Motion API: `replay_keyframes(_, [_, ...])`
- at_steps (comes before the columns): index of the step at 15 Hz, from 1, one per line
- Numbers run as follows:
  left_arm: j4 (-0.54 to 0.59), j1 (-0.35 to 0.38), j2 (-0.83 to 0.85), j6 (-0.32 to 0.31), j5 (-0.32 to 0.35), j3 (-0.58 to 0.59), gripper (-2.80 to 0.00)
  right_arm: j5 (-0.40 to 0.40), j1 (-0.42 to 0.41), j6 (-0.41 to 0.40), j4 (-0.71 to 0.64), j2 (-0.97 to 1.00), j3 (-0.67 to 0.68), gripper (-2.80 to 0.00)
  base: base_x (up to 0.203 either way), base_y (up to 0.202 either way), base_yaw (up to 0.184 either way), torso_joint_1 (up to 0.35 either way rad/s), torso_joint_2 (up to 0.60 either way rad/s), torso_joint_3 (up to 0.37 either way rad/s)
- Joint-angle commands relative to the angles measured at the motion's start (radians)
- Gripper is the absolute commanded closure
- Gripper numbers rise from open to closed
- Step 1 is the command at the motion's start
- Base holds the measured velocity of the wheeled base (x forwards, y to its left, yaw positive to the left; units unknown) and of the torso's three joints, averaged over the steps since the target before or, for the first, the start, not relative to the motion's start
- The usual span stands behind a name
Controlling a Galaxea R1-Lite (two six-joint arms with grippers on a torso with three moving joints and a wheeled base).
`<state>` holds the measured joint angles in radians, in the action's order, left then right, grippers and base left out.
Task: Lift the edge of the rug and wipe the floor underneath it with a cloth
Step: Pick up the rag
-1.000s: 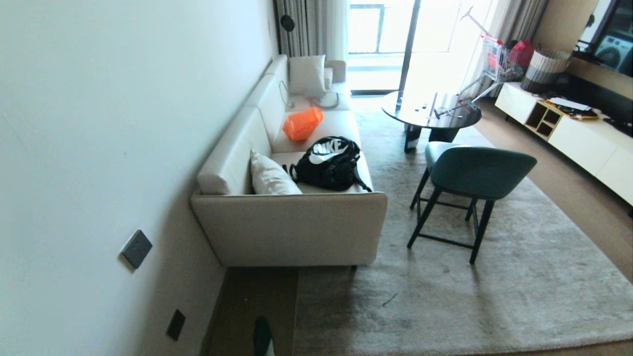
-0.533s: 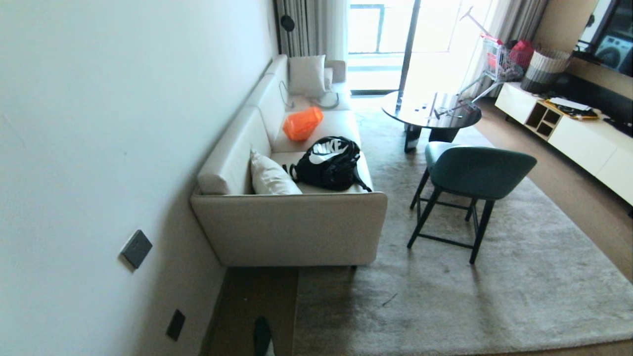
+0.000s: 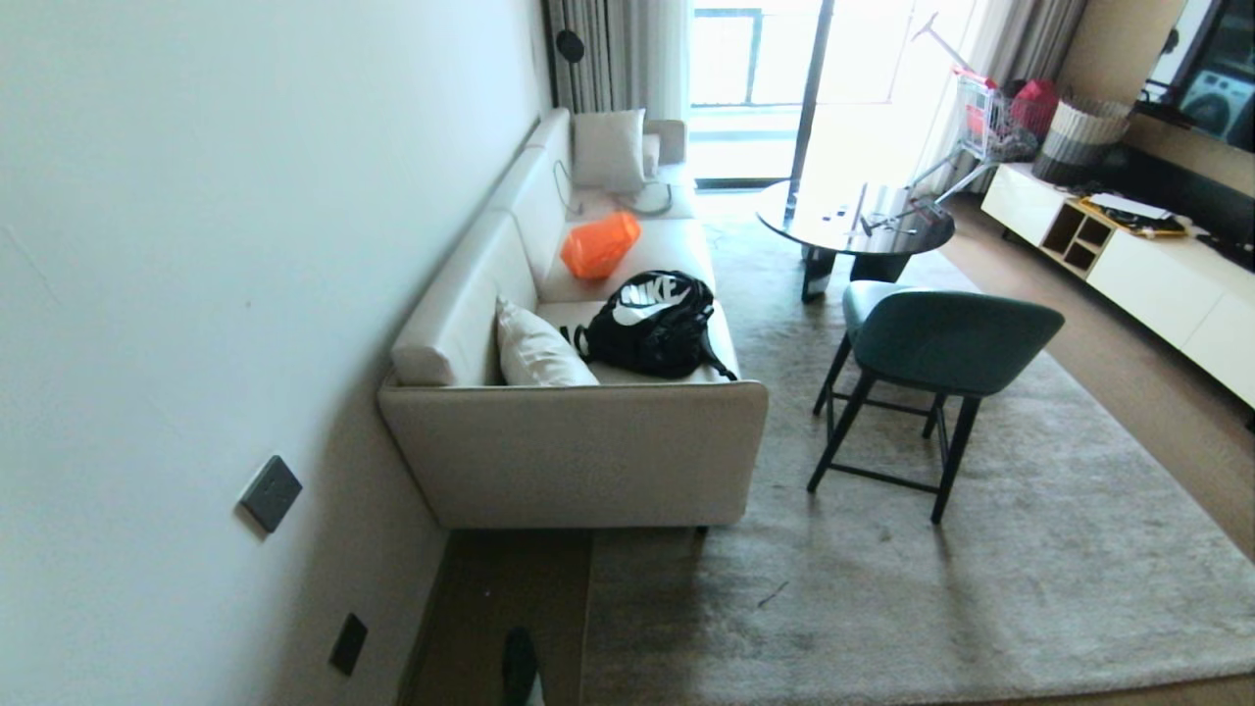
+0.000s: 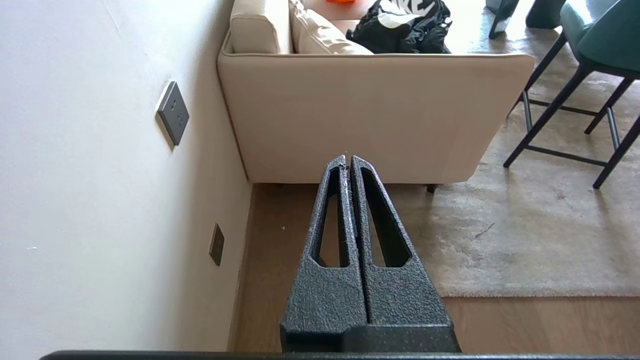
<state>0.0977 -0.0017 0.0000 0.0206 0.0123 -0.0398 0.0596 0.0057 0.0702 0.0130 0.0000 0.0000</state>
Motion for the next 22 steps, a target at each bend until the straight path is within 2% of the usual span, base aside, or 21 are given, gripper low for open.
replay_keyframes(1, [0.001, 0.0, 0.0, 0.001, 0.0, 0.0, 0.0, 0.0, 0.0, 0.0, 0.001, 0.001, 0.0, 0.0, 0.0, 0.0, 0.0, 0.0, 0.0, 0.0])
replay_keyframes(22, [0.001, 0.0, 0.0, 0.001, 0.0, 0.0, 0.0, 0.0, 0.0, 0.0, 0.001, 0.0, 0.0, 0.0, 0.0, 0.0, 0.0, 0.0, 0.0, 0.0])
